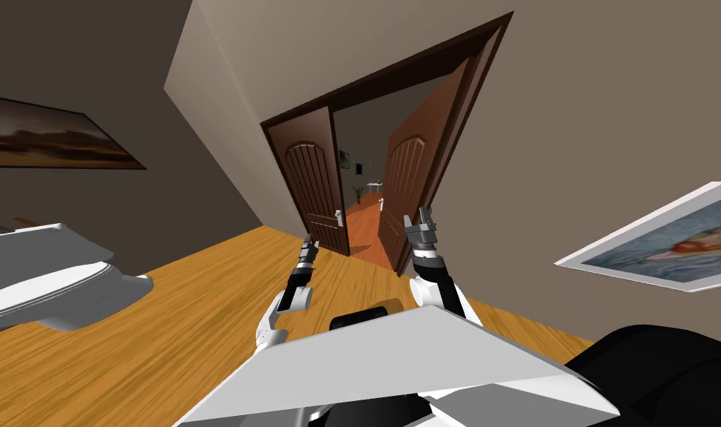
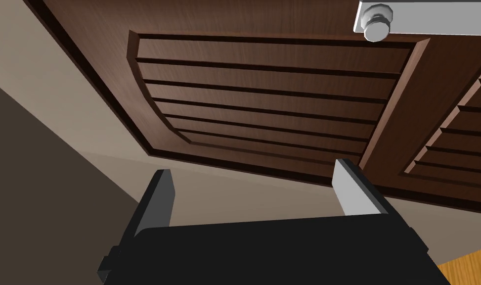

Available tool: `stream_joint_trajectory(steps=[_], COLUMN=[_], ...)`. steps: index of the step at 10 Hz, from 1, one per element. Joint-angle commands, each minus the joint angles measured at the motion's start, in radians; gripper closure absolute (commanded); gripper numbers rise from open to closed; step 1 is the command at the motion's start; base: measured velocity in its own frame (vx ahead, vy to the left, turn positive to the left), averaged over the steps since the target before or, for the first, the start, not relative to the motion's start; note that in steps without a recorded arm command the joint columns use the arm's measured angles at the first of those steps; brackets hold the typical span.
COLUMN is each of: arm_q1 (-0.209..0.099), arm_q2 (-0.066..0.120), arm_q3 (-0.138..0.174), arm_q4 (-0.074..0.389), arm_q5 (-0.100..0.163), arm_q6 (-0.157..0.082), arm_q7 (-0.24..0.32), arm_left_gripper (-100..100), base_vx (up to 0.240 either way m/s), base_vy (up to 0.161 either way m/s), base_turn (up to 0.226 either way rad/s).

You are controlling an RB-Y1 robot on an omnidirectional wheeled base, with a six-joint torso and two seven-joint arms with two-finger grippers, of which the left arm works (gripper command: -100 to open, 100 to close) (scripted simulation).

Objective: Push the door open

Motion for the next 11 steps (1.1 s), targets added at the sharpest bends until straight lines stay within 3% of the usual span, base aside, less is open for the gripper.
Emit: stream_joint_trajectory(steps=[1,11], arm_q1=[-0.025,-0.177], arm_q2=[0.006,0.059], arm_q3=[-0.008,-0.046], arm_q4=[0.046,0.304], arm_q5=[0.003,0.028], arm_q6=[-0.004,-0.016], arm_q7=[0.004,0.038], arm_left_gripper=[-100,-100], base_vx=[0.082,0.078], base_vy=[0.072,0.076], base_turn=[-0.105,-0.115])
